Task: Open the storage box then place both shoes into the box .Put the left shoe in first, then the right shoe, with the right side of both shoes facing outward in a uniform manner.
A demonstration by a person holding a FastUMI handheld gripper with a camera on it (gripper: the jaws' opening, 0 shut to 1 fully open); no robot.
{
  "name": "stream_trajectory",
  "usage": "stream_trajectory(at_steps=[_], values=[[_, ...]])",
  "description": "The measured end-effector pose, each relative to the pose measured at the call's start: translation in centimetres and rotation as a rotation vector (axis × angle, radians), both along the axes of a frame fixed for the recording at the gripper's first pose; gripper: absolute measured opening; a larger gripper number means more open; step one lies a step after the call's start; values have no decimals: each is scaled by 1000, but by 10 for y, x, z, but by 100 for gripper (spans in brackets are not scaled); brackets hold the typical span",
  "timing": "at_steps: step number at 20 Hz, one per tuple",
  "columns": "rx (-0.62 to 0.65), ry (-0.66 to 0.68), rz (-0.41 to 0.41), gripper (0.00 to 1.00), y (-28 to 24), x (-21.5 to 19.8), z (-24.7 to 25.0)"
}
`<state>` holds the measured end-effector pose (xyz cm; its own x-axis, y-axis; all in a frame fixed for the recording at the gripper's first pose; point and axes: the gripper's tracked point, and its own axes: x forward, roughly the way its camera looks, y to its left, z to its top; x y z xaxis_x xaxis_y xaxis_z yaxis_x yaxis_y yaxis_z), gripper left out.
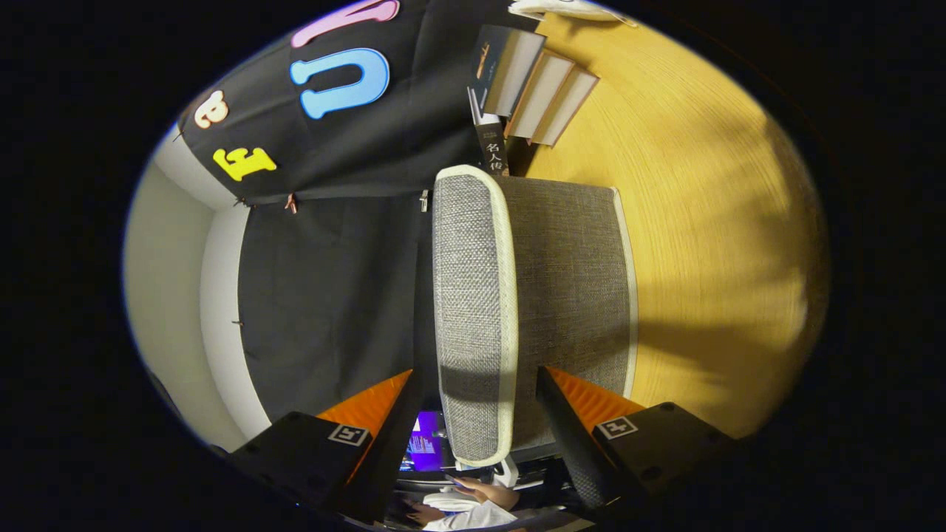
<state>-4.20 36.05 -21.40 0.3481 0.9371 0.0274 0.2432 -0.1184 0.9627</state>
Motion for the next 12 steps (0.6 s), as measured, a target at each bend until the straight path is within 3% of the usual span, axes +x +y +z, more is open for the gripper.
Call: stream_trajectory(at_steps=[2,5,7,12], values=[[24,13,-11,50,1,0,3],[22,-74,-67,12,-16,5,18],[2,-107,-75,5,-18,5,29],[-29,-181,-128,5,-21,17,72]])
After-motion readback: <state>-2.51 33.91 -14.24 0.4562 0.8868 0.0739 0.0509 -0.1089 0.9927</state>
